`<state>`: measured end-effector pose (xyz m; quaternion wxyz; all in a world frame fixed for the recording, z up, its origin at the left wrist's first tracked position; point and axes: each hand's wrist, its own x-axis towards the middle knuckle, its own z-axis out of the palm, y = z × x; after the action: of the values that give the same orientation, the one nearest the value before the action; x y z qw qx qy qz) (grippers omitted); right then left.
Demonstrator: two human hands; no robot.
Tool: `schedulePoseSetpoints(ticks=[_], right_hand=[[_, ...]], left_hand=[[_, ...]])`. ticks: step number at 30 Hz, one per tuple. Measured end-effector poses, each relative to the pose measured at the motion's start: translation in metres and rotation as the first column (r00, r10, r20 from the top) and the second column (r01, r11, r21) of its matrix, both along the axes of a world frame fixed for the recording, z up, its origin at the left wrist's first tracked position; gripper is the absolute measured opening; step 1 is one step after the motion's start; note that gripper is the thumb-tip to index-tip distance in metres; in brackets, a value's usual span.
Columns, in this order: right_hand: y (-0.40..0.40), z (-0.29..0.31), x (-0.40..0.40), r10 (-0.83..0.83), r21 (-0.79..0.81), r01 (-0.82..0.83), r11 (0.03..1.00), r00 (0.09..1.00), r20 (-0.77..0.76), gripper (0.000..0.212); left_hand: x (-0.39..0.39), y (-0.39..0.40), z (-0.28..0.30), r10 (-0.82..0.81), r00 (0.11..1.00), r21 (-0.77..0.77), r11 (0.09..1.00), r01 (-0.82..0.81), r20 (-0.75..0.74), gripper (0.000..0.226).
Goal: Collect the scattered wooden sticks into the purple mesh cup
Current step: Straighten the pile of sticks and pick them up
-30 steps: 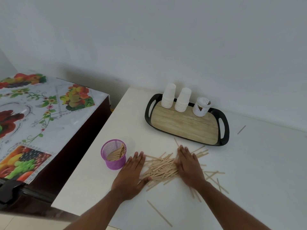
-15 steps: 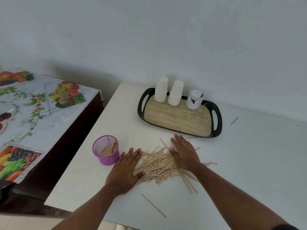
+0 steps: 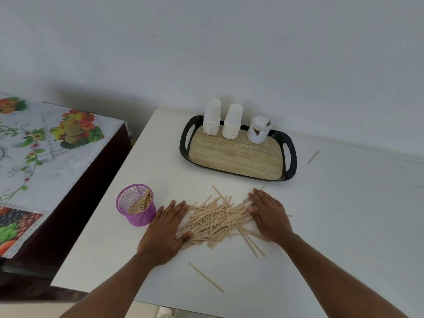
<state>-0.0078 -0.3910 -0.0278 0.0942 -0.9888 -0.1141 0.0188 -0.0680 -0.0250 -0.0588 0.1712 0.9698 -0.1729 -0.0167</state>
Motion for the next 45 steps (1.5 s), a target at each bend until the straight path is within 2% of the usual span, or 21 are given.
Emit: schedulePoseSetpoints(ticks=[3,6,9,12,14,16,19,22,26,29,31,32,35,37,40,45], right_hand=[[-0.004,-0.003,-0.024,-0.122,0.026,0.121,0.992,0.989,0.081,0.061],[-0.008,-0.005,-0.045,-0.171,0.084,0.16,0.984,0.975,0.141,0.056],[-0.025,-0.004,-0.056,-0.294,0.18,0.259,0.949,0.932,0.21,0.049],[-0.04,-0.008,-0.062,-0.48,0.214,0.45,0.867,0.869,0.12,0.055],[-0.039,-0.014,-0.067,-0.518,0.141,0.51,0.848,0.855,0.027,0.065],[-0.027,-0.019,-0.069,-0.501,0.081,0.5,0.862,0.865,-0.011,0.074],[0.002,-0.021,-0.065,-0.442,0.088,0.444,0.892,0.896,-0.04,0.086],[0.031,-0.02,-0.059,-0.344,0.11,0.349,0.931,0.937,-0.061,0.088],[0.066,-0.018,-0.057,-0.196,0.127,0.205,0.97,0.977,-0.085,0.083],[0.074,-0.013,-0.058,-0.05,0.261,0.075,0.962,0.994,-0.101,0.085],[0.066,-0.009,-0.063,-0.021,0.368,0.055,0.928,0.995,-0.098,0.091],[0.059,-0.009,-0.067,-0.018,0.366,0.047,0.929,0.996,-0.083,0.099],[0.042,-0.014,-0.087,0.06,0.175,-0.051,0.983,0.997,-0.045,0.13],[0.038,-0.021,-0.095,0.097,0.059,-0.094,0.994,0.994,-0.049,0.141],[0.047,-0.024,-0.087,0.079,0.041,-0.077,0.996,0.996,-0.045,0.138],[0.068,-0.023,-0.058,0.131,0.076,-0.128,0.989,0.991,-0.03,0.119]], left_hand=[[0.0,0.0,0.002,0.0,1.0,-0.017,1.0,0.0,-0.007,0.074],[-0.001,-0.001,0.004,-0.003,1.0,-0.045,0.999,0.003,0.007,0.077],[-0.003,0.0,0.005,-0.06,0.998,-0.051,0.997,0.062,0.025,0.096],[-0.006,-0.001,0.005,-0.19,0.981,0.013,0.982,0.19,0.043,0.128],[-0.008,-0.003,0.005,-0.235,0.971,0.053,0.971,0.232,0.04,0.143],[-0.009,-0.006,0.005,-0.253,0.966,0.064,0.966,0.25,0.043,0.15],[-0.01,-0.013,0.008,-0.262,0.964,0.007,0.965,0.262,0.054,0.15],[-0.012,-0.03,0.01,-0.239,0.969,-0.033,0.97,0.241,0.054,0.144],[-0.013,-0.051,0.011,-0.17,0.985,-0.014,0.985,0.17,0.023,0.135],[-0.012,-0.055,0.013,-0.121,0.993,-0.03,0.992,0.122,0.015,0.128],[-0.012,-0.054,0.014,-0.101,0.995,-0.055,0.993,0.102,0.029,0.125],[-0.011,-0.052,0.015,-0.095,0.995,-0.061,0.993,0.097,0.035,0.126],[-0.009,-0.038,0.015,-0.064,0.996,-0.053,0.996,0.067,0.056,0.131],[-0.006,-0.028,0.015,-0.021,0.999,-0.027,0.999,0.022,0.047,0.131],[0.002,-0.024,0.014,0.046,0.999,0.007,0.999,-0.046,-0.015,0.125],[0.002,-0.043,0.009,0.013,0.999,-0.014,1.0,-0.014,-0.05,0.113]])
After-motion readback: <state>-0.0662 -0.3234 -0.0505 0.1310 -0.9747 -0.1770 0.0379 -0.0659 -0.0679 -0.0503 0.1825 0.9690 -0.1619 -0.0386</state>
